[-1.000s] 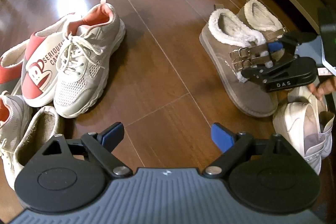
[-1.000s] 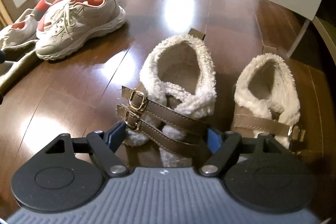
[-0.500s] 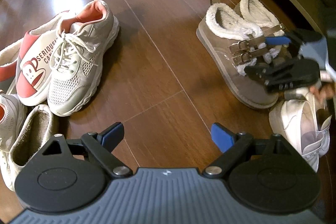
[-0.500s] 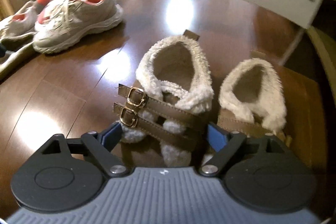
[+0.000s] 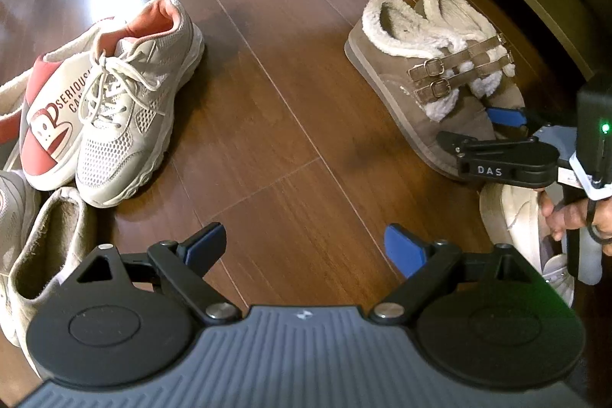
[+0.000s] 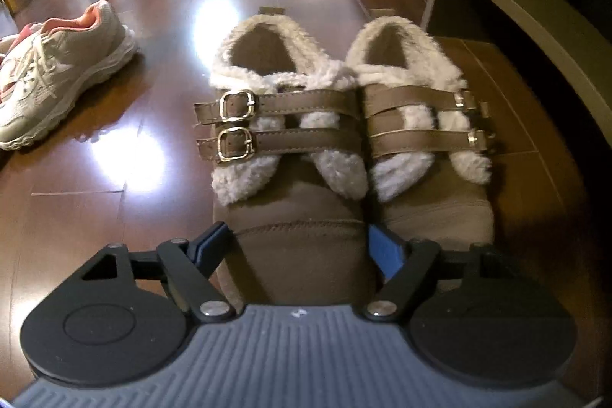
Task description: Organize scattered shoes
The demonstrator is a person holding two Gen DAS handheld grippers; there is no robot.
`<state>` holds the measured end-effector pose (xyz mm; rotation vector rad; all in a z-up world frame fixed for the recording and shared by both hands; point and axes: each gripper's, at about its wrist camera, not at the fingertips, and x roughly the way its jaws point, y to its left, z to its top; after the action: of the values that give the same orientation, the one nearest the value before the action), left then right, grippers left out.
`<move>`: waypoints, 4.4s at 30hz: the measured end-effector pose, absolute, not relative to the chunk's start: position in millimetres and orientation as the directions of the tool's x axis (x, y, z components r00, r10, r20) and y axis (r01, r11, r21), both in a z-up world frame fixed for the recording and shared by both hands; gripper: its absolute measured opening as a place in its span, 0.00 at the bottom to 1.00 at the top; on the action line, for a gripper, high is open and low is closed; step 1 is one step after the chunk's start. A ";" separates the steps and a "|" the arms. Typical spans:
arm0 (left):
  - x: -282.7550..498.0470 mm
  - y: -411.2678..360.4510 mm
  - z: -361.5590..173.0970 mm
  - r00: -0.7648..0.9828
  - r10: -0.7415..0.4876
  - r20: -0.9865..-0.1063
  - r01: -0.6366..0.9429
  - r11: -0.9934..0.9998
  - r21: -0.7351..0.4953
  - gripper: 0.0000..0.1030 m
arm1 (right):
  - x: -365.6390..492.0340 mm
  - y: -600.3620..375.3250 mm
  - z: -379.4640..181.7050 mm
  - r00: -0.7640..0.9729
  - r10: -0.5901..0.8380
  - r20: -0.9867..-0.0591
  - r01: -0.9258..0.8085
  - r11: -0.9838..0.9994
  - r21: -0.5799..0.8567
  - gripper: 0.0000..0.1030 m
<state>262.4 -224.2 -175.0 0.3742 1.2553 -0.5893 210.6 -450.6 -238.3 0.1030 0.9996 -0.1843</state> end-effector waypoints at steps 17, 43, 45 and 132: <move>193.5 -229.5 -96.9 0.341 -0.157 -0.927 0.735 0.659 0.159 0.89 | 60.4 -403.8 -173.8 0.437 -0.104 -0.894 0.553 0.814 0.176 0.94; 25.4 -218.6 41.4 0.599 -0.243 -0.763 0.755 0.487 0.438 0.90 | -112.4 -347.9 1.3 0.602 -0.207 -0.771 0.535 0.822 0.197 0.99; 21.3 -220.6 41.3 0.596 -0.253 -0.762 0.763 0.476 0.438 0.90 | -122.8 -349.0 0.9 0.585 -0.222 -0.780 0.550 0.816 0.180 0.99; 244.2 93.4 -62.7 0.449 0.012 -0.894 0.187 0.976 0.107 0.93 | 254.0 -201.7 -144.3 0.467 0.061 -0.882 0.149 0.978 0.147 0.99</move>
<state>244.2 93.4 -62.7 0.2011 1.1024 -0.1093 254.0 -201.7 -144.3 0.2151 1.0857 -0.0546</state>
